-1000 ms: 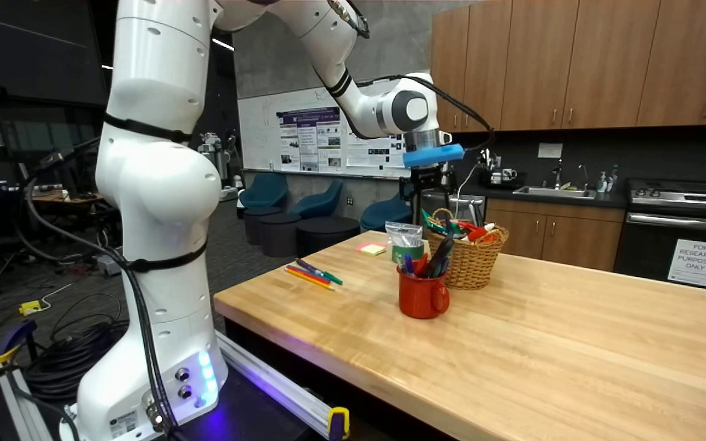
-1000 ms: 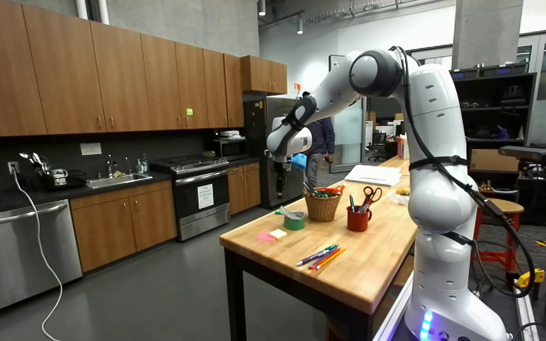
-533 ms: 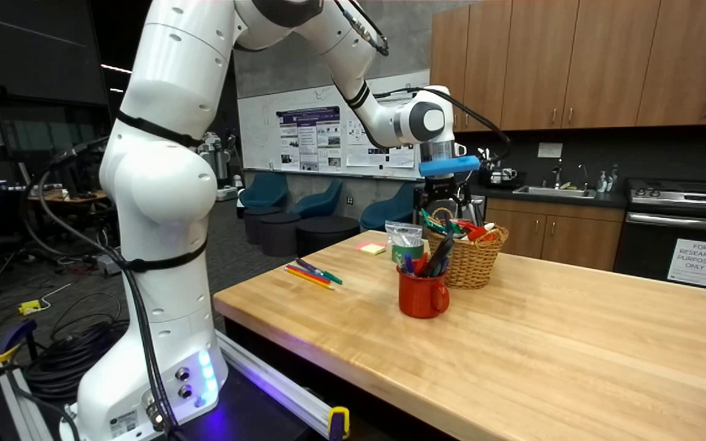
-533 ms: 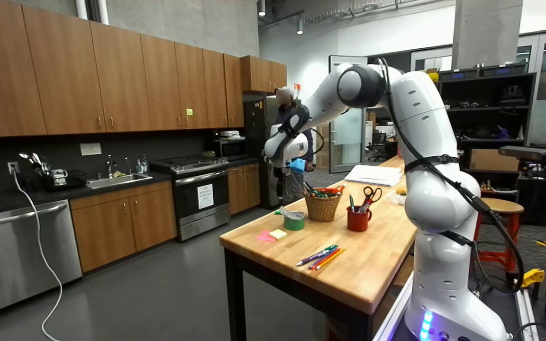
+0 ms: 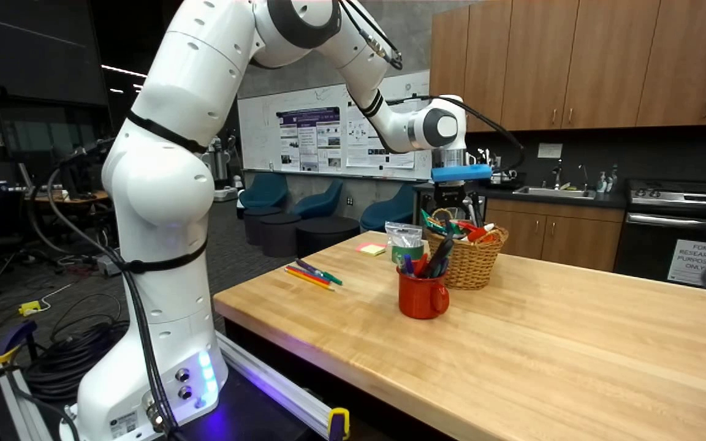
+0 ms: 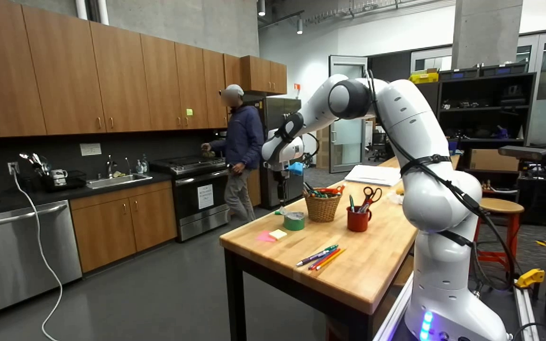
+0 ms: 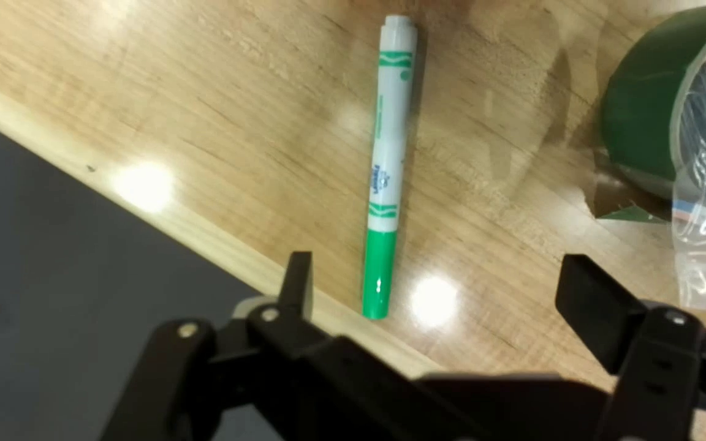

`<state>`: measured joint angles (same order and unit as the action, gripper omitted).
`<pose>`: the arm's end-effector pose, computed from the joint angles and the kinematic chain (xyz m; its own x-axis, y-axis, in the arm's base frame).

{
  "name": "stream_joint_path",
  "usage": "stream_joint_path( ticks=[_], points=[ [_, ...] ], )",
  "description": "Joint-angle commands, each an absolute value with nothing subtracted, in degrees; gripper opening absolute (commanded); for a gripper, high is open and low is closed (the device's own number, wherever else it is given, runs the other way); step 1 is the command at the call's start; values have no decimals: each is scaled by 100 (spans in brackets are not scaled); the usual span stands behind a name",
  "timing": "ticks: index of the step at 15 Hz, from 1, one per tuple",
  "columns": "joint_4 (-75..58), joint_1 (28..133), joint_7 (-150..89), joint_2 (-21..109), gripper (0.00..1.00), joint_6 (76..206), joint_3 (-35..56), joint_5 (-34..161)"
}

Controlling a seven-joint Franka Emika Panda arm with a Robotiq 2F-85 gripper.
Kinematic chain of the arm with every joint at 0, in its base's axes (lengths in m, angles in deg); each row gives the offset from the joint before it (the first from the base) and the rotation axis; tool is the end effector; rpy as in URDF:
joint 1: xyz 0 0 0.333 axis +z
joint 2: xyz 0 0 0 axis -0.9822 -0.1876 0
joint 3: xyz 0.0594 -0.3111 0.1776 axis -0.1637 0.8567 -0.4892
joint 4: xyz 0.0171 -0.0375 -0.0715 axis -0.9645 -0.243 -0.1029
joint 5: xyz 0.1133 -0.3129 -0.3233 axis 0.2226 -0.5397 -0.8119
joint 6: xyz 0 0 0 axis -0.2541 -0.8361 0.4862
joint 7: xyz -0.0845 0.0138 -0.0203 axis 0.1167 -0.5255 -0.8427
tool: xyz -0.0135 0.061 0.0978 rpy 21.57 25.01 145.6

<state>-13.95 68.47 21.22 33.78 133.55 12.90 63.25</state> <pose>0.7208 -0.2125 0.3138 0.8355 0.5476 -0.0454 0.5493 -0.8306 0.0915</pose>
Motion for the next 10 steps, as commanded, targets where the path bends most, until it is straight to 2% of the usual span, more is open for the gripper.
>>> stream_joint_path(
  ticks=[1,10],
  points=[
    [-911,6666,2283,3052,100,12986,1143,6245],
    [-425,6614,2310,2508,100,12651,1091,6219]
  ],
)
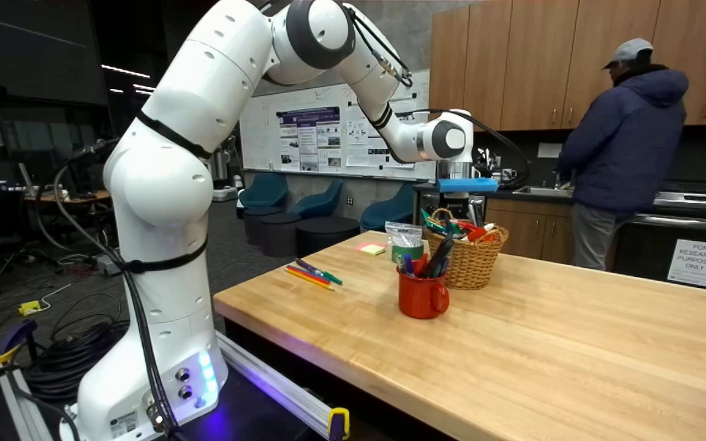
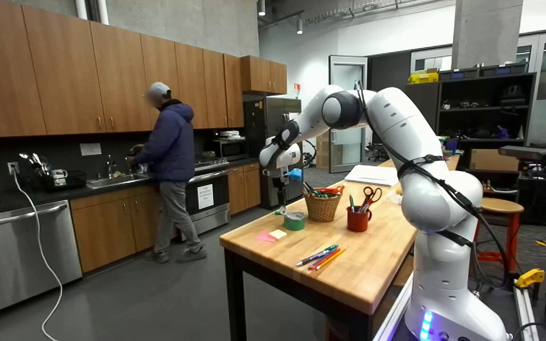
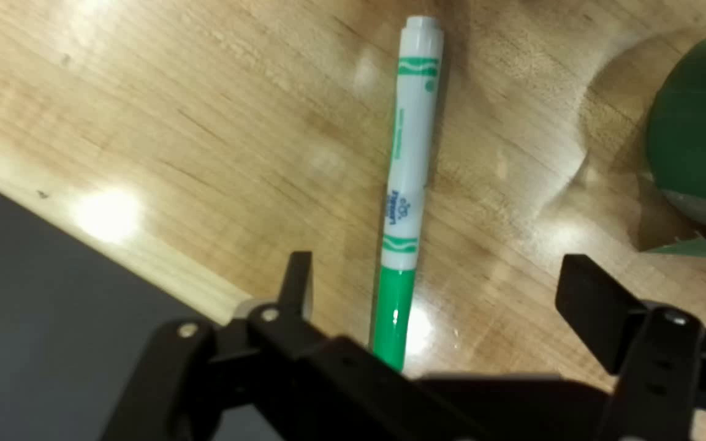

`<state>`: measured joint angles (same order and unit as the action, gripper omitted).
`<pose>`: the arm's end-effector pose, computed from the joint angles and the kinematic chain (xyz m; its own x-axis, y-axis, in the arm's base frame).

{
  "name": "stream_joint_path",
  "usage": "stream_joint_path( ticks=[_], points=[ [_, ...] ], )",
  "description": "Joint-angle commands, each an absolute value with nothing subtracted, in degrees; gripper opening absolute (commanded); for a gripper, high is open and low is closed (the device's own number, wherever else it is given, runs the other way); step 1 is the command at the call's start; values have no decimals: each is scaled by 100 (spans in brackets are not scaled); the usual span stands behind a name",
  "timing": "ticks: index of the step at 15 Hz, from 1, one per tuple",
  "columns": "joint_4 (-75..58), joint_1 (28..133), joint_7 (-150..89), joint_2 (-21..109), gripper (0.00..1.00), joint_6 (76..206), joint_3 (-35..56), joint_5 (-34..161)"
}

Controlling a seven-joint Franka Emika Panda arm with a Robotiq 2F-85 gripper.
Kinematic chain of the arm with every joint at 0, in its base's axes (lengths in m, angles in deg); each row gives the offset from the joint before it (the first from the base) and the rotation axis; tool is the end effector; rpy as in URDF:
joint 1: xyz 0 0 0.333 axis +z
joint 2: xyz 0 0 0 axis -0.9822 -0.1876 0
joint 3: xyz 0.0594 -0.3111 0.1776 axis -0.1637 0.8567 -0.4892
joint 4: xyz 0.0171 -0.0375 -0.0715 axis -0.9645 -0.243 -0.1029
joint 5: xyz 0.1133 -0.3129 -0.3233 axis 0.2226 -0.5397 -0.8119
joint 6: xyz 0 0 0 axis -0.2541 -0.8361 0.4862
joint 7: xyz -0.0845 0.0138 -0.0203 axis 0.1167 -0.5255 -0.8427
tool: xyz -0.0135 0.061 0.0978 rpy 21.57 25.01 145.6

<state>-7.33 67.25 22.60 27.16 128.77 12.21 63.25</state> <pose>0.7399 -0.2249 0.2771 0.8232 0.5579 -0.1054 0.5634 -0.8256 0.0301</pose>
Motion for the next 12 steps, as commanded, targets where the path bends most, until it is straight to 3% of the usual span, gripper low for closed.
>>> stream_joint_path(
  ticks=[1,3,4,6,12],
  points=[
    [-377,6618,2306,2453,100,12624,1084,6216],
    [-292,6628,2297,2362,100,12571,1071,6202],
    [-246,6634,2292,2328,75,12546,1063,6196],
    [-191,6645,2283,2299,68,12524,1053,6178],
    [-281,6673,2213,2531,20,12540,1030,6198]
  ],
)
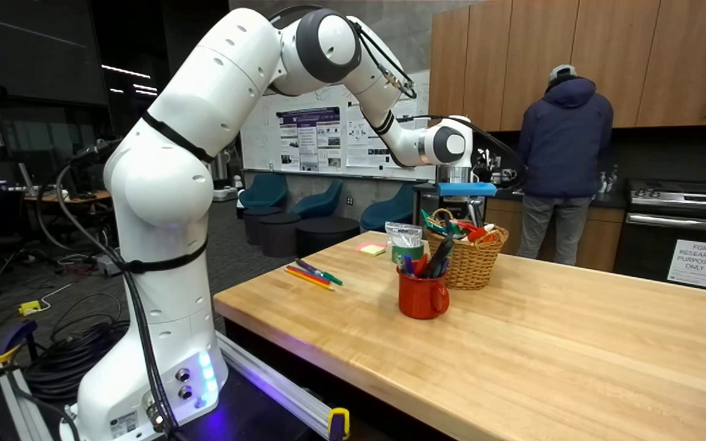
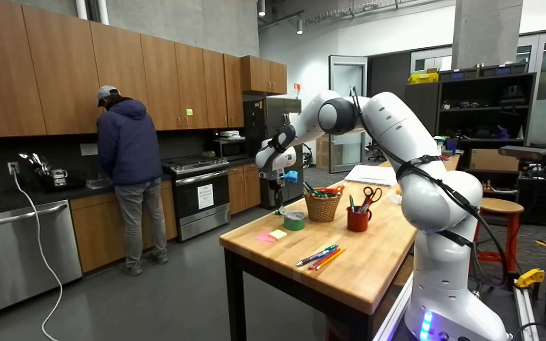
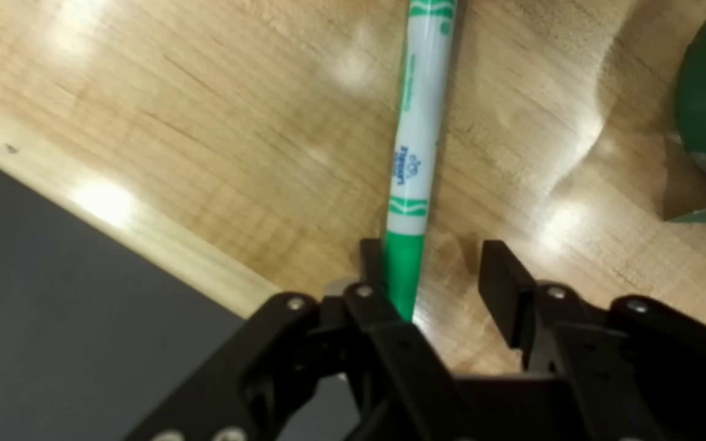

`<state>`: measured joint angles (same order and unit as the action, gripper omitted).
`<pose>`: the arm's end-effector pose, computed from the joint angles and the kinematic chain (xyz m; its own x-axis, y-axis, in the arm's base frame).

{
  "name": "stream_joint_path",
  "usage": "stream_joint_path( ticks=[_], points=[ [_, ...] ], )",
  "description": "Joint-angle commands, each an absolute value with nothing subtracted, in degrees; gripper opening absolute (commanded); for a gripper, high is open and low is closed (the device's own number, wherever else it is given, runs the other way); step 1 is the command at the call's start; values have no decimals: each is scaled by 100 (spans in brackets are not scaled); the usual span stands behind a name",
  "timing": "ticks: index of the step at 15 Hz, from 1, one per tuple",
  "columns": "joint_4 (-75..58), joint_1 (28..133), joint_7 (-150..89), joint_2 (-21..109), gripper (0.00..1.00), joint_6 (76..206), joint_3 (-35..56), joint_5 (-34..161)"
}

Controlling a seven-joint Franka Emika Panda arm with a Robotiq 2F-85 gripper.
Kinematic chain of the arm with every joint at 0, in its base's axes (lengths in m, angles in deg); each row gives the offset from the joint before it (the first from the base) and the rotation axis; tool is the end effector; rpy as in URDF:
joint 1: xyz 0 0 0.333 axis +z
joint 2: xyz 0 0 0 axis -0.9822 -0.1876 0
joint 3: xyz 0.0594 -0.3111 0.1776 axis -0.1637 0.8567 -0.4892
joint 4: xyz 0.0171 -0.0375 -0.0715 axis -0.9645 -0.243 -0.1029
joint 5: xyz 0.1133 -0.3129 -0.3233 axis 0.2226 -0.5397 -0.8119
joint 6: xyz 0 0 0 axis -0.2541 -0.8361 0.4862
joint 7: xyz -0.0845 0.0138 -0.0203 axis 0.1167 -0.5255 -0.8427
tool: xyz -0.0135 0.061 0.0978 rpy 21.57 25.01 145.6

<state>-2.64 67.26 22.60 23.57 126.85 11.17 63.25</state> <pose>0.7605 -0.2165 0.2662 0.8129 0.5718 -0.1109 0.5767 -0.8168 0.0155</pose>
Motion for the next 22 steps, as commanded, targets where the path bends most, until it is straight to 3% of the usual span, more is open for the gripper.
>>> stream_joint_path(
  ticks=[1,3,9,10,12,22],
  points=[
    [-296,6677,2197,2563,14,12547,1031,6199],
    [-343,6691,2170,2648,1,12533,1031,6198],
    [-421,6744,2156,2830,0,12467,999,6197],
    [-395,6749,2146,2809,26,12438,983,6227],
    [-365,6753,2097,2774,30,12421,936,6292],
    [-489,6855,1522,2593,96,12619,616,6463]
  ],
)
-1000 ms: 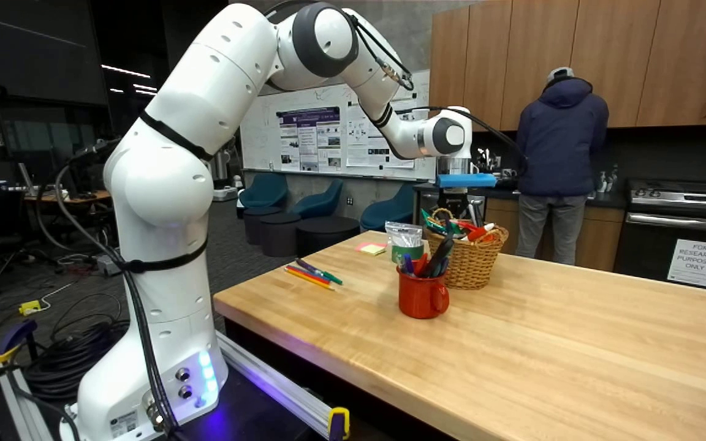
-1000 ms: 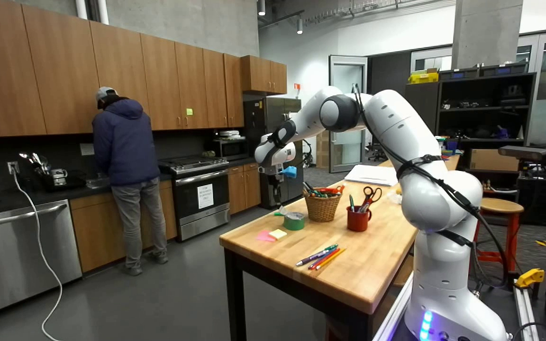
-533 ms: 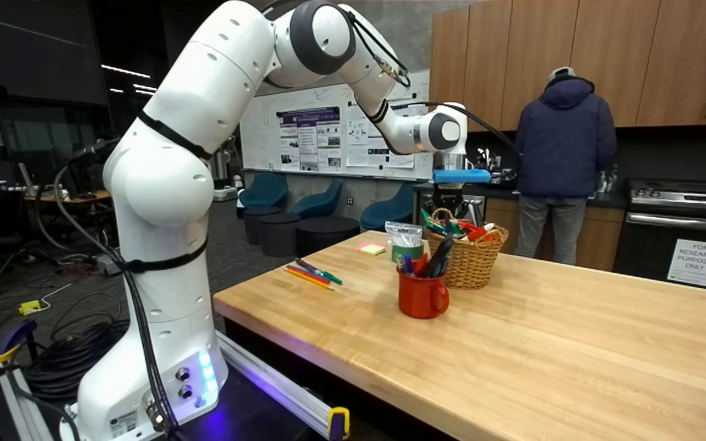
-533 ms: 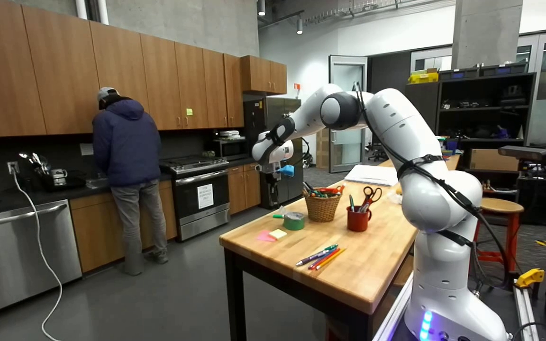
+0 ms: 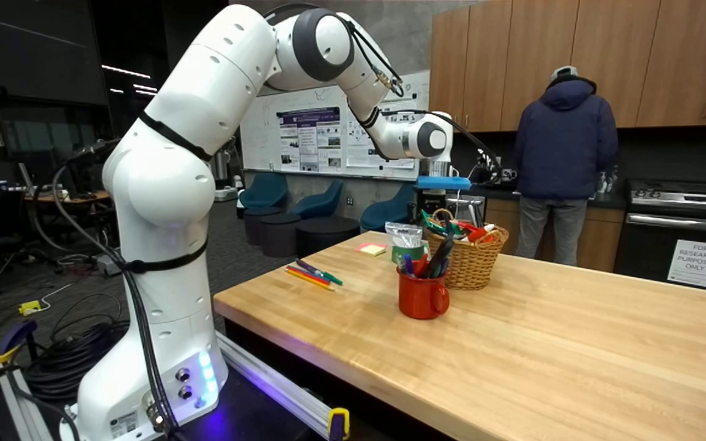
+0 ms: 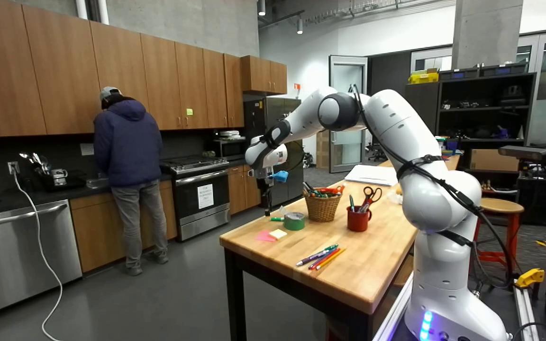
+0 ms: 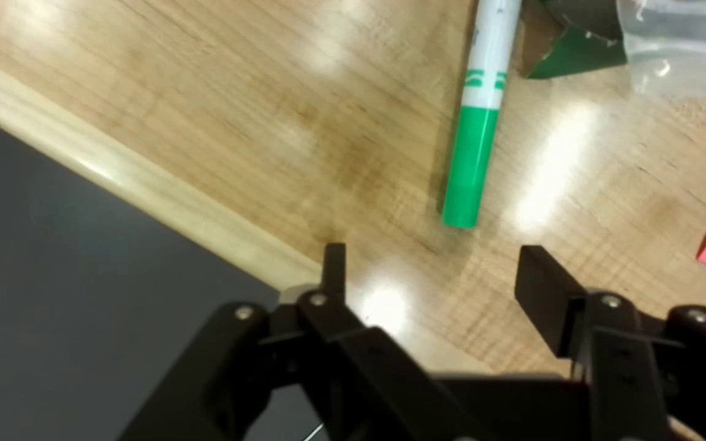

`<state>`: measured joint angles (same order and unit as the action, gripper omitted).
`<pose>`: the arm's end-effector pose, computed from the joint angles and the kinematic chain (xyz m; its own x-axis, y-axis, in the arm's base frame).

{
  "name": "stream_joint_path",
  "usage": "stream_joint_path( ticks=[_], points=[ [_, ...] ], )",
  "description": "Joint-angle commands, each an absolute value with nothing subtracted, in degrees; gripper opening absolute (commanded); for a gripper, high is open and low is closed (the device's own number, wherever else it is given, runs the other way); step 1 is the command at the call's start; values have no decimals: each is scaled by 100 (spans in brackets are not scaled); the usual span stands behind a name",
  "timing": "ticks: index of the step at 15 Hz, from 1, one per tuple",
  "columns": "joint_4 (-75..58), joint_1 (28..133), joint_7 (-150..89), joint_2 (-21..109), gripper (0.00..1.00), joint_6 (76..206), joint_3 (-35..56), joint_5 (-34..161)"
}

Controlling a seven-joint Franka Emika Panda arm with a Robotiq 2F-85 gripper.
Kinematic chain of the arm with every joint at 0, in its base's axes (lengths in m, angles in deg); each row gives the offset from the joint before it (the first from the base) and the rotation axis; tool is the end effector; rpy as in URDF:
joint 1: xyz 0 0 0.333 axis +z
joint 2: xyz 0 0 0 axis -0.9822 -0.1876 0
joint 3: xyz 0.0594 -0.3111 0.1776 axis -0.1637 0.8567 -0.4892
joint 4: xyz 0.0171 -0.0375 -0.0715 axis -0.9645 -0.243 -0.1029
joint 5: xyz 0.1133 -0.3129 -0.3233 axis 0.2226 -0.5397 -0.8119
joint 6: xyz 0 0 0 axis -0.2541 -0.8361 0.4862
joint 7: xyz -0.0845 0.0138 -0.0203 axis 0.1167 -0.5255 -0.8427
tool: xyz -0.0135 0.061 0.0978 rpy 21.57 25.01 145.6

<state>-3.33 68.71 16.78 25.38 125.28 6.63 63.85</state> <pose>0.7722 -0.1440 0.2815 0.8249 0.5601 -0.0762 0.5604 -0.8280 -0.0194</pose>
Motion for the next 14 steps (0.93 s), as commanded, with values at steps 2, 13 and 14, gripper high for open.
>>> stream_joint_path(
  ticks=[2,13,14],
  points=[
    [-629,6836,1459,2645,100,12671,606,6471],
    [-1260,6712,1418,2952,70,12932,621,6513],
    [-1285,6706,1420,2977,64,12951,622,6510]
  ],
)
